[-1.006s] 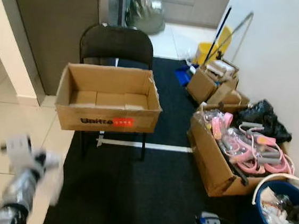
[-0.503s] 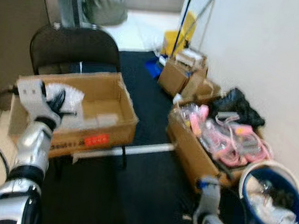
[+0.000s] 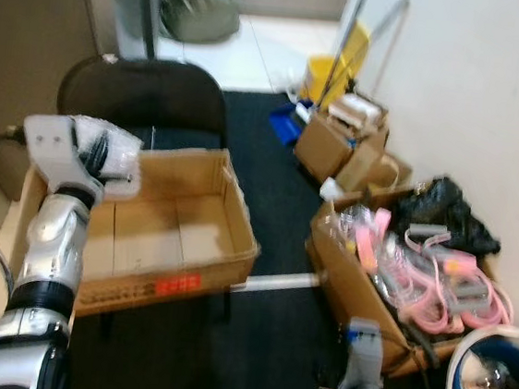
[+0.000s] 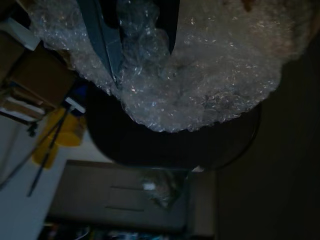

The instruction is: Picking trash to rubbish bin

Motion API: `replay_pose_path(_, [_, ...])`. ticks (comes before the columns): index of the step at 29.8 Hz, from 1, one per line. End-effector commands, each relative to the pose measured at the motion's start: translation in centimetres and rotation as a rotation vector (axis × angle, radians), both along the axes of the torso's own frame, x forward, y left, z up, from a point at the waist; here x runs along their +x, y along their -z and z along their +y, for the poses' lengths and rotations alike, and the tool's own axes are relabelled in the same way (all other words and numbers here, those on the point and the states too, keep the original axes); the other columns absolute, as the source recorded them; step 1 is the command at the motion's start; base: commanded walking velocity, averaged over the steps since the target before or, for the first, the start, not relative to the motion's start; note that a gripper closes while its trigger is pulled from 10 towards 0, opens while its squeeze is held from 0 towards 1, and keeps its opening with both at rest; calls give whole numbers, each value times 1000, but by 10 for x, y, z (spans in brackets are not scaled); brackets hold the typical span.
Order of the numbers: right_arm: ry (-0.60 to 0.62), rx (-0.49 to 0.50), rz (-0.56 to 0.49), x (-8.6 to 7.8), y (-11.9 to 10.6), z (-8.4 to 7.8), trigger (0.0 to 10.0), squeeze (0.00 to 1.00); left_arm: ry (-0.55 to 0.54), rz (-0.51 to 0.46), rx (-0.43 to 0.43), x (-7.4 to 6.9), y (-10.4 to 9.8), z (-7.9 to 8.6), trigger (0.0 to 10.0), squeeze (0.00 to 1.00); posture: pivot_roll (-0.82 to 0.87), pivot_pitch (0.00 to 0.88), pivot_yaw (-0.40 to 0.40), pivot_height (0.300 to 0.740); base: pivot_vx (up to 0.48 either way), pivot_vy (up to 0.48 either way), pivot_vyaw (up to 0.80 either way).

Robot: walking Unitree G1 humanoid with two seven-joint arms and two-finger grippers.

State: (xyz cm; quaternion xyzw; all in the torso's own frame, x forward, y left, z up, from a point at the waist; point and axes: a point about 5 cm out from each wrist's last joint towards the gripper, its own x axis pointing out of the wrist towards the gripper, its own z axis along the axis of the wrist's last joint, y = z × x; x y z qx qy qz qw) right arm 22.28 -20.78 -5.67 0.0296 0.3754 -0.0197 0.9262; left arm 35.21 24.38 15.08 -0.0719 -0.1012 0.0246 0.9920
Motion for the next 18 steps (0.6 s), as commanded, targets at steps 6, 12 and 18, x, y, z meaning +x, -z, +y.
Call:
replay_pose_path(6, [-1, -20, 52, -12, 7, -3, 10000, 0, 51, 212, -250, -5, 47, -16, 10000, 0, 42, 105, 2, 740, 84, 0, 0])
replay_pose_path(12, [-2, -24, 61, -15, 9, -4, 10000, 0, 193, 243, -275, -3, 51, -38, 10000, 0, 42, 105, 2, 740, 0, 0, 0])
replay_pose_path(18, [-6, -27, 71, -19, 11, -4, 10000, 0, 190, 273, -243, -3, 53, -38, 10000, 1000, 38, 111, 2, 740, 0, 0, 0])
